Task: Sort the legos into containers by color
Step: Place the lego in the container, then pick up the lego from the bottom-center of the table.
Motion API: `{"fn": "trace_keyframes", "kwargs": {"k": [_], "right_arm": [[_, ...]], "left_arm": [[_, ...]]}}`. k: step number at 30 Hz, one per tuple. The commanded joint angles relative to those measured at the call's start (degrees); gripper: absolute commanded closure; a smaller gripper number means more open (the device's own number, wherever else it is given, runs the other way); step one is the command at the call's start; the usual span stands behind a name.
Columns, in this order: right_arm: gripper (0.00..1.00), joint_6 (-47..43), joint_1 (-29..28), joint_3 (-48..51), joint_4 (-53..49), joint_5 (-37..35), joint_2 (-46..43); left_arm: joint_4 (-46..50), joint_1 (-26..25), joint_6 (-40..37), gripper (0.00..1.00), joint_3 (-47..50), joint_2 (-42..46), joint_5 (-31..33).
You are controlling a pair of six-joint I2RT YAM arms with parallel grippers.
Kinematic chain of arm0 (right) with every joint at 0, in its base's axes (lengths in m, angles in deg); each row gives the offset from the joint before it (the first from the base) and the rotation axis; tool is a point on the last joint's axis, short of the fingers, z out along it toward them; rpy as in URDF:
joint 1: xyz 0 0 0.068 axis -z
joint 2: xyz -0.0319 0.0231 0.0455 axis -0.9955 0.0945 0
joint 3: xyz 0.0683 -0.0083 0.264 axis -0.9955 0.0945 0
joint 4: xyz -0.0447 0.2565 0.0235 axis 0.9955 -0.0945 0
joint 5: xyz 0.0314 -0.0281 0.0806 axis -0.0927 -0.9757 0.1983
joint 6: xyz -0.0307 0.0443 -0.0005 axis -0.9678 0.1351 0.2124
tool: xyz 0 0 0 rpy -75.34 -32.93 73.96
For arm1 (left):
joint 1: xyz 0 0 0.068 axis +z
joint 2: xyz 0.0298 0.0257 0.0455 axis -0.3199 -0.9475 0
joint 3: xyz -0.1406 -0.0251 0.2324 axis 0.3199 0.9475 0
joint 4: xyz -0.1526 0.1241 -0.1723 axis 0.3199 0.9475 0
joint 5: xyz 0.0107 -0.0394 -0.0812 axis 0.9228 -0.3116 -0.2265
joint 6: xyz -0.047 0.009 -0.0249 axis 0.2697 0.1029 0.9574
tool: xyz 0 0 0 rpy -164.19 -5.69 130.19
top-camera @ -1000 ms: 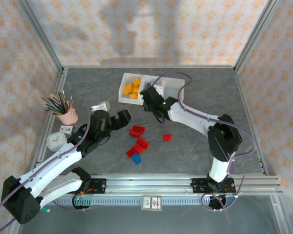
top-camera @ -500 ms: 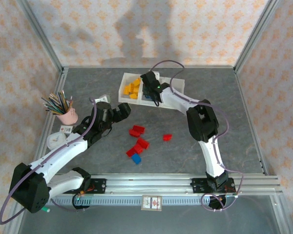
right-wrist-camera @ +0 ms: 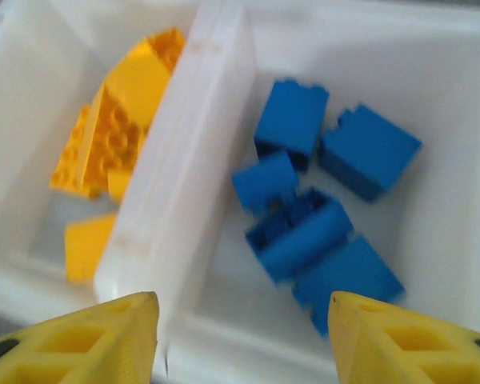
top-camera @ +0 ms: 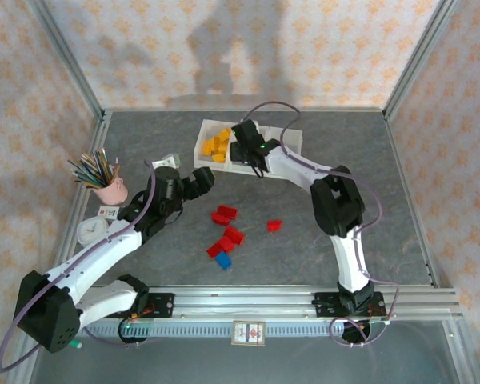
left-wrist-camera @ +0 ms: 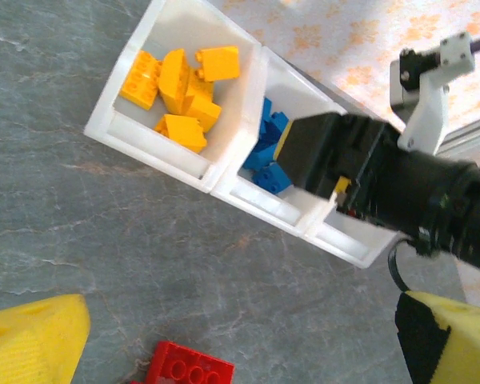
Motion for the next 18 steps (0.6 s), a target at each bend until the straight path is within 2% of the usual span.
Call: {"fn": "trace_keyframes", "kwargs": {"k": [1, 7, 12, 18], "right_arm": [[0.40, -0.9, -2.2, 6.7, 1.3, 1.8, -9.0], [0.34, -0.8, -7.4, 20.3, 0.0, 2.6, -19.3], [0.31, 3.3, -13.2, 26.9, -4.1, -0.2, -24.6], [0.28, 8.6, -23.7, 33.6, -5.7, -2.8, -28.2]], "left_arm": [[2.7, 0.7, -0.9, 0.01, -1.1, 2.4, -3.5], [8.5, 0.7, -1.3, 0.01, 0.9, 6.7, -7.7], [13.1, 0.7, -0.4, 0.01, 3.9, 11.6, -8.5], [19.1, 0.7, 1.8, 0.01, 7.1, 17.2, -8.1]]}}
